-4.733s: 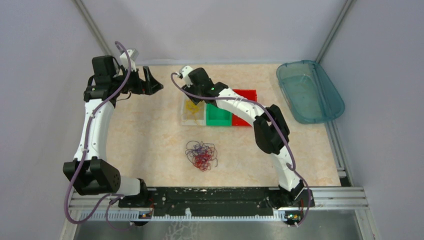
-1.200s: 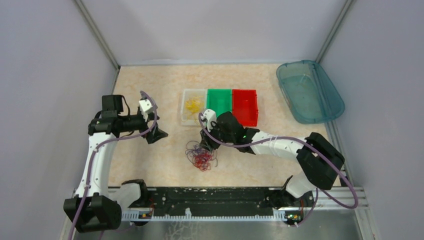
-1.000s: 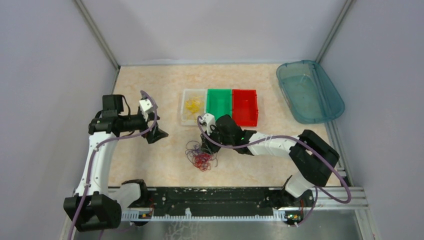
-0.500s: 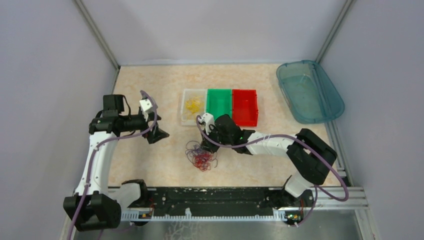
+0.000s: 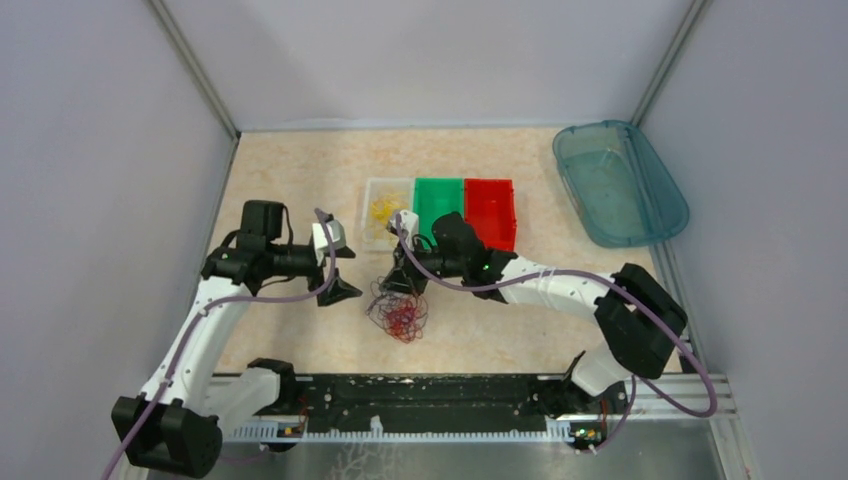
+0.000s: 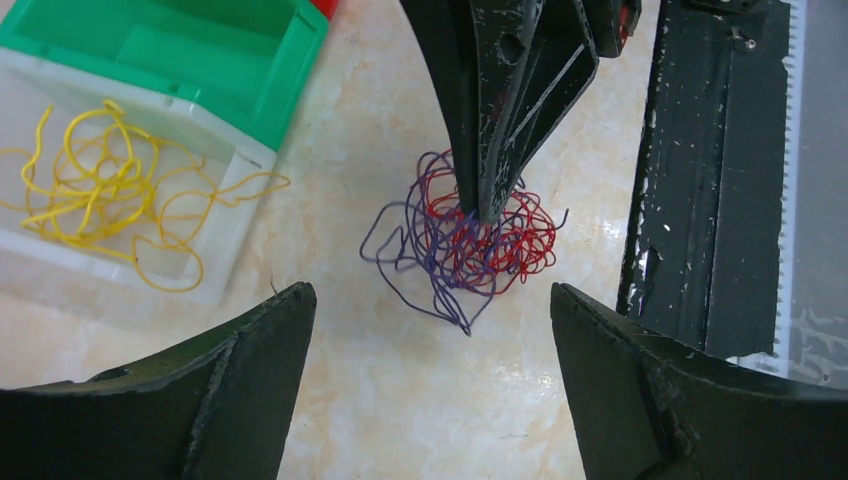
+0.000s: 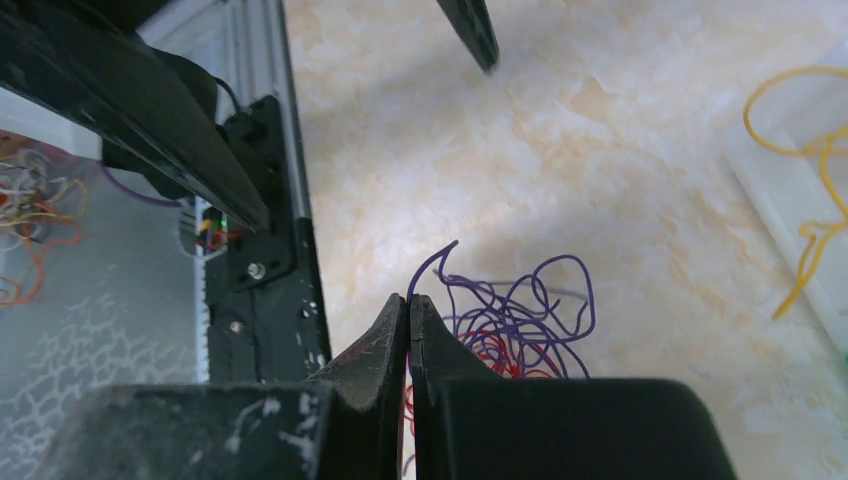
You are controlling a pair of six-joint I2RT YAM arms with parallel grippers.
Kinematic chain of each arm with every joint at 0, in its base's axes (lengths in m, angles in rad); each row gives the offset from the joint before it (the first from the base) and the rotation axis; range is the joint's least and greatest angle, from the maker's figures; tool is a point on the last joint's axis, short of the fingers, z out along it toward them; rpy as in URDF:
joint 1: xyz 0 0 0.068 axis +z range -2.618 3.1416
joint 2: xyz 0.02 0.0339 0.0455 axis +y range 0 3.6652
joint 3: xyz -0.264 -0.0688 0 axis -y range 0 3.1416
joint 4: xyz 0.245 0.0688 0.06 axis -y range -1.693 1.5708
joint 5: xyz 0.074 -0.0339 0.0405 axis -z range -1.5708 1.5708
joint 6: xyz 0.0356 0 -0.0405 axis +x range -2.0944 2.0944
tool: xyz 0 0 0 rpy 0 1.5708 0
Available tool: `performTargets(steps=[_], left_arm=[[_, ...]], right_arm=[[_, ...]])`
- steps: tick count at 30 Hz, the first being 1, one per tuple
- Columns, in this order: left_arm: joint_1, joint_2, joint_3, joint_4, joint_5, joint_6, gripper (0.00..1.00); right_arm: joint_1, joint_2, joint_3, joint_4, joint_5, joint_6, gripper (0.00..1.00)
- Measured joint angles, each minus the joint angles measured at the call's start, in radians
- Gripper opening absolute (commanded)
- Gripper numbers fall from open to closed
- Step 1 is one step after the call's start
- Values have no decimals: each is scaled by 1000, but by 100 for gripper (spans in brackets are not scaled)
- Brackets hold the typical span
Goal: Untangle the cables
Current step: Untie the cable.
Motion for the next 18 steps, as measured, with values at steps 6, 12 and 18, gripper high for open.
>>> performTargets(steps=[6, 12, 18], left_arm=[[-45, 2, -2, 26, -3, -11, 83], [-63, 4, -2, 23, -4, -11, 72], [-76, 10, -2, -11, 10, -17, 60]], right_arm=[[0, -22, 26, 45, -84, 43, 0], [5, -28, 26, 92, -125, 93, 0], [8, -39, 26, 119, -129, 120, 0]])
